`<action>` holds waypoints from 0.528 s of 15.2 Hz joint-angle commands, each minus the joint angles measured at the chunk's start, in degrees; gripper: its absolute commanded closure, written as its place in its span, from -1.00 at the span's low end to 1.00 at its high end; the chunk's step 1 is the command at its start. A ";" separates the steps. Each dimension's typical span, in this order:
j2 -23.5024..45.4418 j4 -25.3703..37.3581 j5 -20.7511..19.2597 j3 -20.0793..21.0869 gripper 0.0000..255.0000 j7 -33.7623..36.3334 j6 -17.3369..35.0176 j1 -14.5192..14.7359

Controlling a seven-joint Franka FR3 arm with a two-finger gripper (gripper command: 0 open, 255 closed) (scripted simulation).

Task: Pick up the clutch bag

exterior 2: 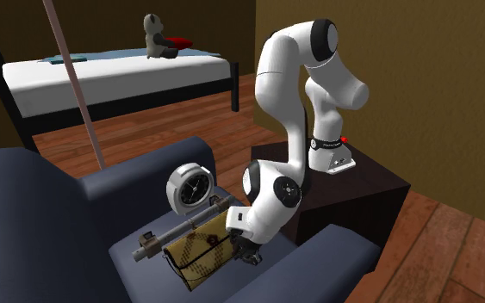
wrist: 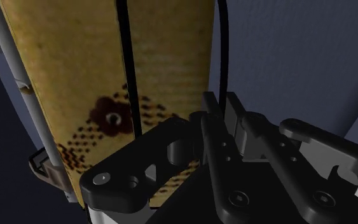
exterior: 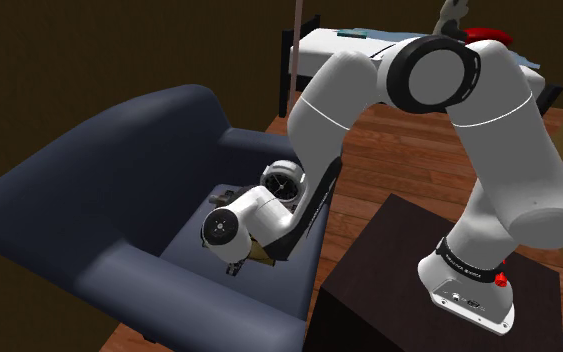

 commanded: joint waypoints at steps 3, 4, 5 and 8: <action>0.51 0.04 -0.01 0.24 1.00 0.02 0.11 0.33; 0.09 0.13 0.54 0.57 1.00 -0.51 -0.35 0.26; -0.61 -0.22 0.97 0.86 1.00 -0.89 -0.59 0.04; -2.71 -1.22 2.29 1.74 1.00 -2.07 -1.34 -0.61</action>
